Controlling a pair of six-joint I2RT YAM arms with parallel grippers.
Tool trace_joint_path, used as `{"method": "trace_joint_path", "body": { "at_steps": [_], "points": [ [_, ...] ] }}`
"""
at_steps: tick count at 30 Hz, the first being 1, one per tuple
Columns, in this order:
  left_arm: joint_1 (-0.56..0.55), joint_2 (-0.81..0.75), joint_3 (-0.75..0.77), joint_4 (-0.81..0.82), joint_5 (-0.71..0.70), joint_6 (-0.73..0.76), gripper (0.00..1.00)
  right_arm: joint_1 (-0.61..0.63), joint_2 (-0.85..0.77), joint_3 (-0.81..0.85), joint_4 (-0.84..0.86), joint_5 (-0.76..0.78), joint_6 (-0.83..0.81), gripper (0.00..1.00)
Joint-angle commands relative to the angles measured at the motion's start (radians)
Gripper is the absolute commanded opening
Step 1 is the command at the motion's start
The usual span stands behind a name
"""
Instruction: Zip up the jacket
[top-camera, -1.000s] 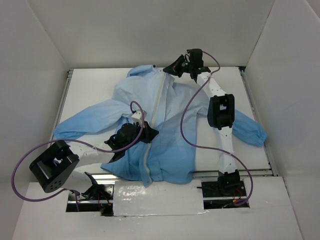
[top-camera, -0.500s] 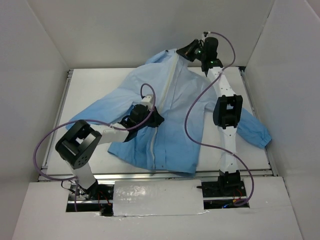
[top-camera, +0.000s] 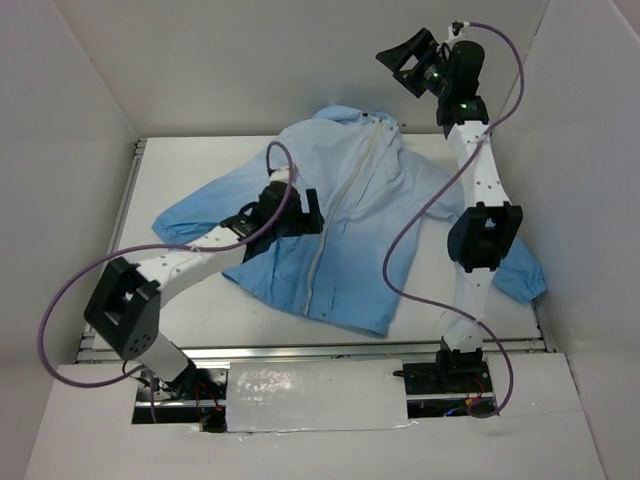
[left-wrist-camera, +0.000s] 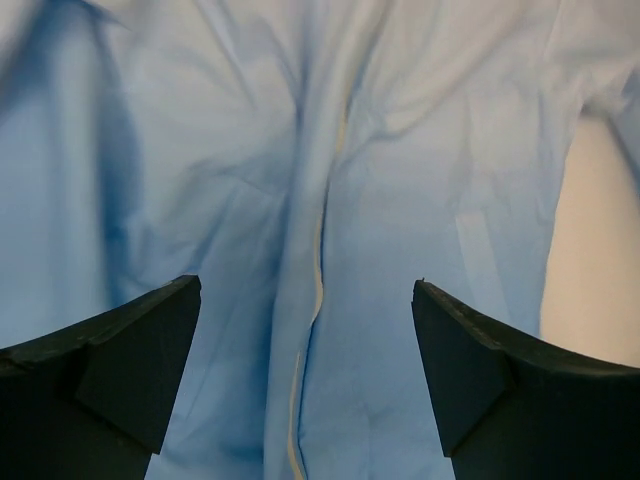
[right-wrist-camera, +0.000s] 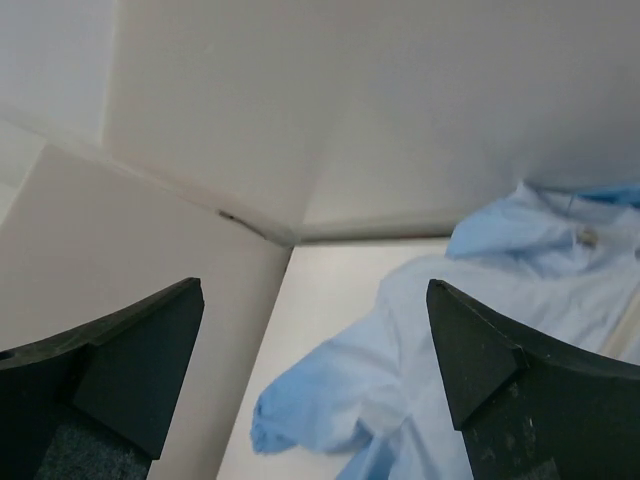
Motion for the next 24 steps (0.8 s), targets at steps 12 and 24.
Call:
{"method": "trace_joint_path", "body": {
  "at_steps": [12,24],
  "points": [
    [0.242,-0.571,0.413,-0.911,-0.521,-0.046,0.99,0.212,-1.479,-1.094,-0.49,0.254,-0.314,1.0],
    [0.245,-0.948,0.279,-1.106,-0.558,0.051,0.99,0.292,-1.852,-1.007,-1.015,0.651,-0.452,1.0]
  ]
}}
